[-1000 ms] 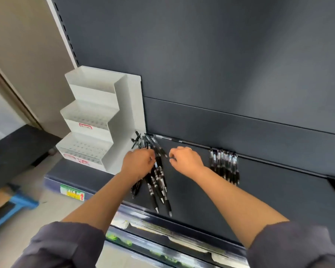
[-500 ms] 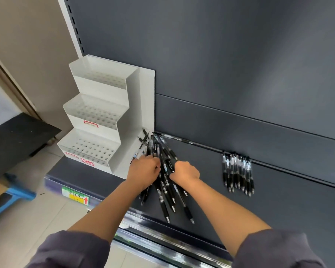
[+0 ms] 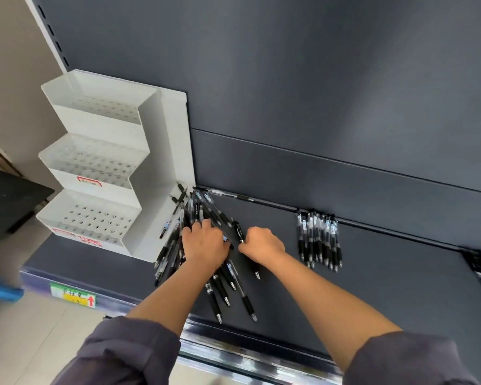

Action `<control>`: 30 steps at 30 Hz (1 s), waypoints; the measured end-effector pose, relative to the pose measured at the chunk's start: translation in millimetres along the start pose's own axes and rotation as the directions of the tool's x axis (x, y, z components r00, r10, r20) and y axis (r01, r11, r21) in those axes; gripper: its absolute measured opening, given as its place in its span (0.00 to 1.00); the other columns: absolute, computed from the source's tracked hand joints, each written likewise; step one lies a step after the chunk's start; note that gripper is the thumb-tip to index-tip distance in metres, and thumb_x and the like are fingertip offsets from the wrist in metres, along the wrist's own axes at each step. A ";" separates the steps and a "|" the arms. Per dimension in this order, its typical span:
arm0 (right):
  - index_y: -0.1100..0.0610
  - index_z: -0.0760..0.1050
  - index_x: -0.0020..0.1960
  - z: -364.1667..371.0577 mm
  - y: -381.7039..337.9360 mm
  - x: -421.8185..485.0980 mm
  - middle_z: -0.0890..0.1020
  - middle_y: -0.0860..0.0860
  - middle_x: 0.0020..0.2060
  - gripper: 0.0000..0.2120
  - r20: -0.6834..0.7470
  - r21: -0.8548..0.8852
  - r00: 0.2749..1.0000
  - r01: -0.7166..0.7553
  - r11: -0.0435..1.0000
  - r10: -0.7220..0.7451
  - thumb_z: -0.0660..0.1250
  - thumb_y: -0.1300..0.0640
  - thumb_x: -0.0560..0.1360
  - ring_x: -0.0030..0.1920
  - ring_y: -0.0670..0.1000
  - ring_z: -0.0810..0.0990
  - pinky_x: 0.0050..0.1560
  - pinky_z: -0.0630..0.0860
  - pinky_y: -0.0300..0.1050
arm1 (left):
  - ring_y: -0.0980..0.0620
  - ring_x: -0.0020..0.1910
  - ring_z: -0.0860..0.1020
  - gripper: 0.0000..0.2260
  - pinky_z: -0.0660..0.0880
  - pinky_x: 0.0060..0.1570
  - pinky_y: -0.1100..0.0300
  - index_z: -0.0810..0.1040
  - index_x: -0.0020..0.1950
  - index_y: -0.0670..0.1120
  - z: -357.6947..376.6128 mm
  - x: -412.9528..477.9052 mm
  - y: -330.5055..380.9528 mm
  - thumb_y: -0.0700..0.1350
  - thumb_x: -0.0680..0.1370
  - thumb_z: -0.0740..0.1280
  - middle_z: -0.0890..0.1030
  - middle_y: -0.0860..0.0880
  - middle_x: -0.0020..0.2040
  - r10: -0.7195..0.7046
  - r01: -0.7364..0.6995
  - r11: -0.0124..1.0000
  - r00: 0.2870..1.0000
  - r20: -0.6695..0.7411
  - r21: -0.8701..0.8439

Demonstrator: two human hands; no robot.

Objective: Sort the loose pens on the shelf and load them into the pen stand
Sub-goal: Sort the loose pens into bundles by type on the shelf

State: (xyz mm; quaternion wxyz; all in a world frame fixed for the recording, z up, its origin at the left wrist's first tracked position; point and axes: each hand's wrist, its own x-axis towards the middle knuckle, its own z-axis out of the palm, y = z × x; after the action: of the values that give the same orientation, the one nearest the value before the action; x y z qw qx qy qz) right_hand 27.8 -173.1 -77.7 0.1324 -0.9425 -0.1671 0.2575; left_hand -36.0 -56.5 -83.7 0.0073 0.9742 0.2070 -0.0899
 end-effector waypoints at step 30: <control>0.52 0.70 0.42 -9.2 40.3 -22.8 0.80 0.53 0.45 0.04 -0.110 0.124 0.993 0.059 0.991 -0.045 0.64 0.54 0.72 0.46 0.55 0.79 0.44 0.74 0.45 | 0.46 0.61 0.68 0.16 0.61 0.58 0.51 0.69 0.61 0.49 13.1 -3.7 10.8 0.36 0.75 0.59 0.74 0.50 0.56 0.436 -0.409 0.894 0.887 -0.150 0.181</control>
State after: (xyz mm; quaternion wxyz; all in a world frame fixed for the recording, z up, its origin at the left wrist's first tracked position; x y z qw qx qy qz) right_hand 24.1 -219.9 -73.5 0.2075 -0.9399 -0.1677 0.2131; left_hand -37.2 -68.5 -96.2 -0.0629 0.9978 -0.0178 -0.0093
